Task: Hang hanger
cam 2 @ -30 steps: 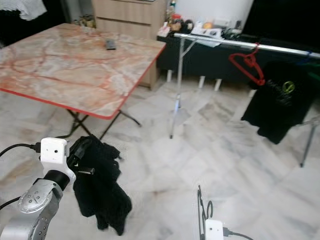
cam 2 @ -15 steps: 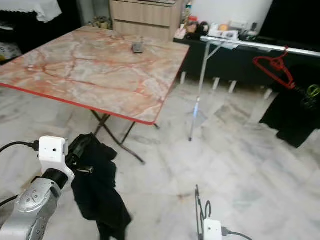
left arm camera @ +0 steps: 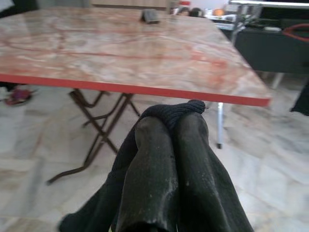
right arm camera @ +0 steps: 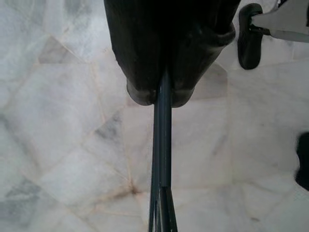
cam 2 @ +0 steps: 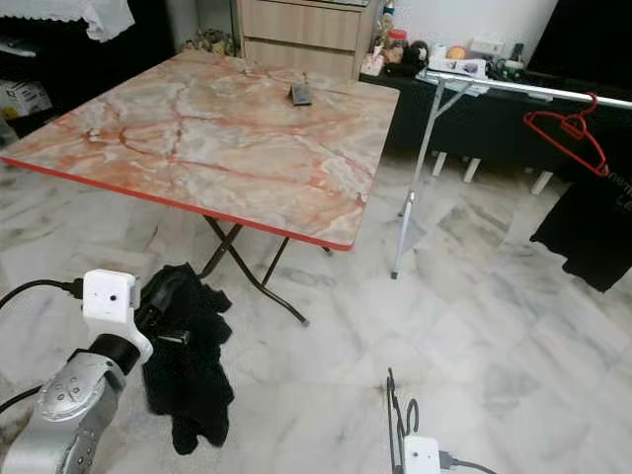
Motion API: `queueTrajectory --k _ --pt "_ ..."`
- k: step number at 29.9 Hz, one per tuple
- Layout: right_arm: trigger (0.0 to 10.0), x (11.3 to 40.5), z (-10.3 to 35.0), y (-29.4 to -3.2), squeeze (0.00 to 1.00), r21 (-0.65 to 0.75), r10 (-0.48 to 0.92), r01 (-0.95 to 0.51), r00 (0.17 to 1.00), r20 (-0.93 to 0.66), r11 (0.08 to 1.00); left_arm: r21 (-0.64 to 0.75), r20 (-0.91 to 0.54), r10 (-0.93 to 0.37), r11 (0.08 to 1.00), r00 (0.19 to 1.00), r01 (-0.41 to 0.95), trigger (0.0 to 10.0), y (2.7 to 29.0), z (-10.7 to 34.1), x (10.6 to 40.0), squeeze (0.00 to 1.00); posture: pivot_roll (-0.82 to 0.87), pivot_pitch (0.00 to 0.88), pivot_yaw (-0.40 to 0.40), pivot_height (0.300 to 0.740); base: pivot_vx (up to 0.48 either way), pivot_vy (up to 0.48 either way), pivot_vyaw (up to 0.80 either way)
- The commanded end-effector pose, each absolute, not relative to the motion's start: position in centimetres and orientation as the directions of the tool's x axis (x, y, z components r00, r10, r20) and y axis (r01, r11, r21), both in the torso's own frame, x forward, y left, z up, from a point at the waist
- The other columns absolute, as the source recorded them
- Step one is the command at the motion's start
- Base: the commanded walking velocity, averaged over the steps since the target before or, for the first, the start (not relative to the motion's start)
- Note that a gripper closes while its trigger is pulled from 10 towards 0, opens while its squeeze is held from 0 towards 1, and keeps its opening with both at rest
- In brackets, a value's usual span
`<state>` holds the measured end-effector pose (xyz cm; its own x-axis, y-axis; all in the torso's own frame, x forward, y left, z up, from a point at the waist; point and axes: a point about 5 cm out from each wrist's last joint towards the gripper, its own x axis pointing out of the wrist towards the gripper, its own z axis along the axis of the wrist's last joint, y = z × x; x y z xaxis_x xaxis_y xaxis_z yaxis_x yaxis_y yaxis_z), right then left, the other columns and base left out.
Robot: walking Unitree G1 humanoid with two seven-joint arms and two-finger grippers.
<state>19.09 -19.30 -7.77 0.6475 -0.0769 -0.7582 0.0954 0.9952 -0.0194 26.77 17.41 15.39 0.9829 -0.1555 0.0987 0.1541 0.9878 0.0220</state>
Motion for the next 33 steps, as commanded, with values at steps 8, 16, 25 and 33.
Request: queueTrajectory --k 8,16,25,33 --pt "10.0 18.77 -7.89 -19.75 0.0 -0.017 -0.078 0.101 0.635 -0.768 0.995 0.017 0.138 -0.194 0.981 0.971 0.194 10.0 16.98 16.27 26.49 0.0 0.19 0.065 -0.048 0.74 0.154 0.0 0.0" --pt "10.0 18.85 -7.87 -19.7 0.0 -0.006 -0.058 0.085 0.632 -0.773 0.996 0.019 0.133 -0.196 0.981 0.971 0.195 10.0 17.06 16.15 26.41 0.0 0.19 0.07 -0.05 0.74 0.356 0.0 0.0" --pt "10.0 18.9 -7.86 -19.65 0.0 0.0 -0.041 0.065 0.629 -0.776 0.998 0.02 0.131 -0.198 0.98 0.971 0.197 10.0 17.04 16.06 26.37 0.0 0.19 0.072 -0.051 0.74 0.372 0.0 0.0" --pt "10.0 18.9 -7.86 -19.68 0.0 0.0 -0.041 0.065 0.629 -0.777 0.998 0.036 0.146 -0.193 0.981 0.97 0.189 10.0 17.48 16.61 26.62 0.0 0.19 0.074 -0.053 0.74 0.377 0.0 0.0"
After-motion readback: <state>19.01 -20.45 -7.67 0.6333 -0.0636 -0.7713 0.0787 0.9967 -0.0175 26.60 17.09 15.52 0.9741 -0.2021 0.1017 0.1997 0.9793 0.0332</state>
